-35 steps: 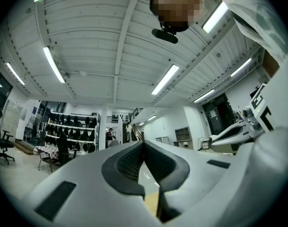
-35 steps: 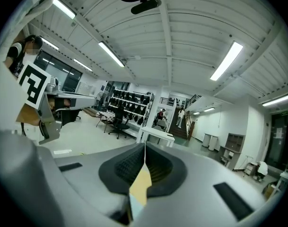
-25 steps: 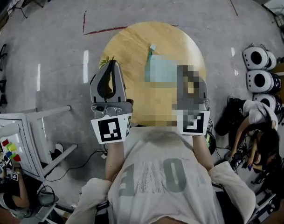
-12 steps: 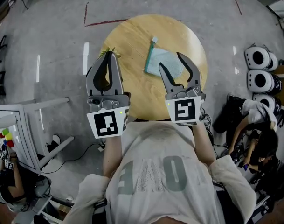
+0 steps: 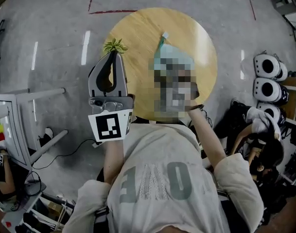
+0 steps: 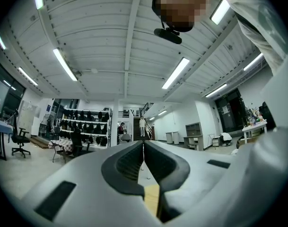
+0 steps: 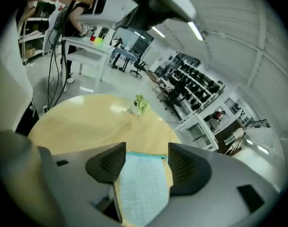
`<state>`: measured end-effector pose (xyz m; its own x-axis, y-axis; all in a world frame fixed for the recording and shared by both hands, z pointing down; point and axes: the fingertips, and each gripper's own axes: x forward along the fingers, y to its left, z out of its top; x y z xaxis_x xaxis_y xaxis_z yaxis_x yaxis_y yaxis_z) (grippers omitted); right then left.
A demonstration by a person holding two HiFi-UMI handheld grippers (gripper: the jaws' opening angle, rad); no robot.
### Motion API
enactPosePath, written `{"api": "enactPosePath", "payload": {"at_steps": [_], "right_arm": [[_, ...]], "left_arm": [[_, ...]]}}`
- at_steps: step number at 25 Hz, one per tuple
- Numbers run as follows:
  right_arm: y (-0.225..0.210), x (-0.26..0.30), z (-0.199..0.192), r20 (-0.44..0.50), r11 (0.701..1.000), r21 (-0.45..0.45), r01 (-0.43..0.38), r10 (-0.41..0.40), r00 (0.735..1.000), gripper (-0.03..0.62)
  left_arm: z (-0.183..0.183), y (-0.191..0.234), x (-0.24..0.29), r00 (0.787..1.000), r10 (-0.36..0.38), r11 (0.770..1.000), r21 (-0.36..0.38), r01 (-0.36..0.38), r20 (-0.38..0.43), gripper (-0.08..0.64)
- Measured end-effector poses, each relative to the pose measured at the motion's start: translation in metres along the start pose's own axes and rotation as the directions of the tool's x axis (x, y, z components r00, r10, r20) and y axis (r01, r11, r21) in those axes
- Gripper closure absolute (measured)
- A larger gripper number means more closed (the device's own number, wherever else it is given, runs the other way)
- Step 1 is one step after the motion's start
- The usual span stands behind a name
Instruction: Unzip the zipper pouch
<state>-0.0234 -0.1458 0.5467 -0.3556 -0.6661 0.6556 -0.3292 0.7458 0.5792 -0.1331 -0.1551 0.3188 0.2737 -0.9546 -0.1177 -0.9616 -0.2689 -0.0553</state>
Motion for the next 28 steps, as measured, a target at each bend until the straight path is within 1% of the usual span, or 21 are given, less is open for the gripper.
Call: {"api": "enactPosePath", "payload": {"at_steps": [3,6,10,15,19,24,28], "right_arm": [[0.021,0.026,-0.018,-0.077,0.995,-0.081,-0.053,0.046,0.996,0.322],[0.036,0.045,-0.032,-0.134,0.987,-0.125,-0.098,0.081,0.988,0.327],[0.044,0.057,-0.042,-0.176,0.985,-0.118,-0.124,0.102,0.979,0.384],[0.049,0.064,-0.052,-0.219,0.979,-0.123,-0.16,0.131,0.967,0.404],[0.052,0.066,-0.056,-0.231,0.978,-0.12,-0.169,0.138,0.963,0.465],[0.054,0.07,-0.06,-0.239,0.977,-0.11,-0.181,0.151,0.959,0.528],[0.044,0.067,-0.058,-0.224,0.983,-0.073,-0.167,0.147,0.964,0.555]], "left_arm": [[-0.007,0.005,-0.004,1.0,0.013,1.0,-0.002,-0.013,-0.013,0.532],[-0.016,0.01,-0.009,0.999,0.033,0.999,-0.006,-0.033,-0.034,0.532],[-0.02,0.017,-0.014,0.997,0.056,0.998,-0.008,-0.057,-0.046,0.532],[-0.023,0.019,-0.019,0.995,0.079,0.997,-0.012,-0.08,-0.053,0.532],[-0.024,0.018,-0.022,0.994,0.089,0.996,-0.02,-0.091,-0.06,0.532],[-0.022,0.017,-0.022,0.993,0.097,0.995,-0.012,-0.098,-0.062,0.532],[-0.021,0.016,-0.02,0.993,0.096,0.995,-0.007,-0.097,-0.061,0.532]]}}
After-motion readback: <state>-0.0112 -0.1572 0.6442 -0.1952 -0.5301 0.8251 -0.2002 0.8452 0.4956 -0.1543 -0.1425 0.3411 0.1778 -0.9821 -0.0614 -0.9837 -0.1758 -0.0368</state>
